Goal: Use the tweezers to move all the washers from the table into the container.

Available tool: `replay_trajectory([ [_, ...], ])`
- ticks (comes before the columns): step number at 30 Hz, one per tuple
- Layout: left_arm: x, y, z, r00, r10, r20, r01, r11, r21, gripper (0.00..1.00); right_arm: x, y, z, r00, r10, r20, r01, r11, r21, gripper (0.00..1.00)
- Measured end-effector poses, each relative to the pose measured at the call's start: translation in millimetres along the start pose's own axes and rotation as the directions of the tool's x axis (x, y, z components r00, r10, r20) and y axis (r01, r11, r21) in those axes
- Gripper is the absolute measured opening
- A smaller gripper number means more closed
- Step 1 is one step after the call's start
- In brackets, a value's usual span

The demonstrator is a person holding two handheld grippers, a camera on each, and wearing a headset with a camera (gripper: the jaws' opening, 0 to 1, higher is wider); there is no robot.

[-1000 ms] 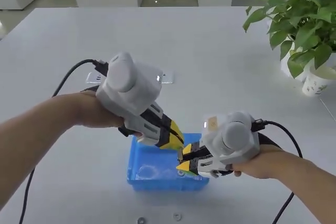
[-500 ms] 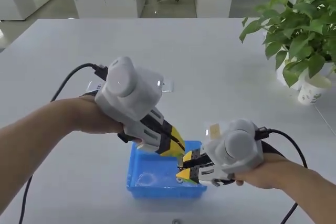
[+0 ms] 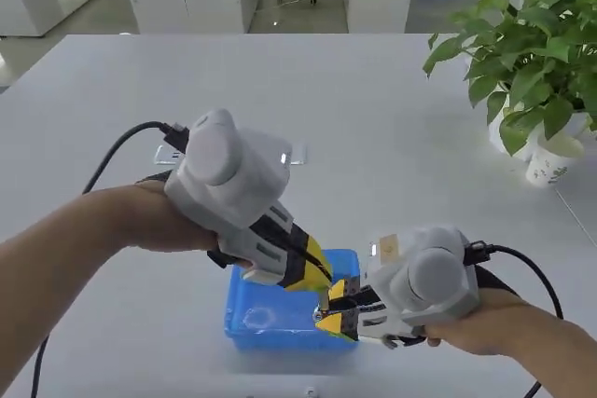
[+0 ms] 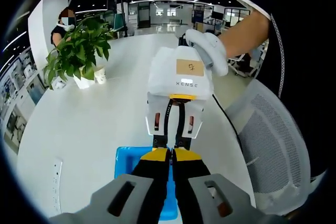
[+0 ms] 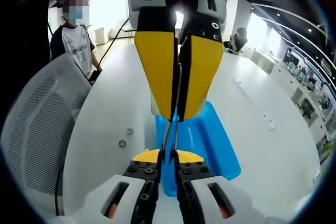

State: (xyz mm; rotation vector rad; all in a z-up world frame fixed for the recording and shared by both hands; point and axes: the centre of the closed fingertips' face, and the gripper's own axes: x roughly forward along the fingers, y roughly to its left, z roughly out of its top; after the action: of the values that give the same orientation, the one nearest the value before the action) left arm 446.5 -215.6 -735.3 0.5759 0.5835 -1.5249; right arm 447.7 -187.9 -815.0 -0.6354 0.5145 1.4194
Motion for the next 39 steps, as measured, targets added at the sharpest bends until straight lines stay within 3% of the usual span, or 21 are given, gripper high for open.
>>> replay_trajectory([
  [12, 5.1, -19.8, -6.4, 0.9998, -0.016, -0.01, 0.016, 1.0, -0.006, 0.05, 2.5, 21.4, -4.7, 0.9998, 0.018, -0.004, -0.018, 1.0, 0.014, 0.11],
  [39, 17.5, -43.0, -27.6, 0.9986, -0.036, -0.039, 0.035, 0.999, -0.03, 0.05, 20.4, 49.7, -16.1, 0.9974, 0.071, -0.012, -0.07, 0.997, 0.031, 0.11],
])
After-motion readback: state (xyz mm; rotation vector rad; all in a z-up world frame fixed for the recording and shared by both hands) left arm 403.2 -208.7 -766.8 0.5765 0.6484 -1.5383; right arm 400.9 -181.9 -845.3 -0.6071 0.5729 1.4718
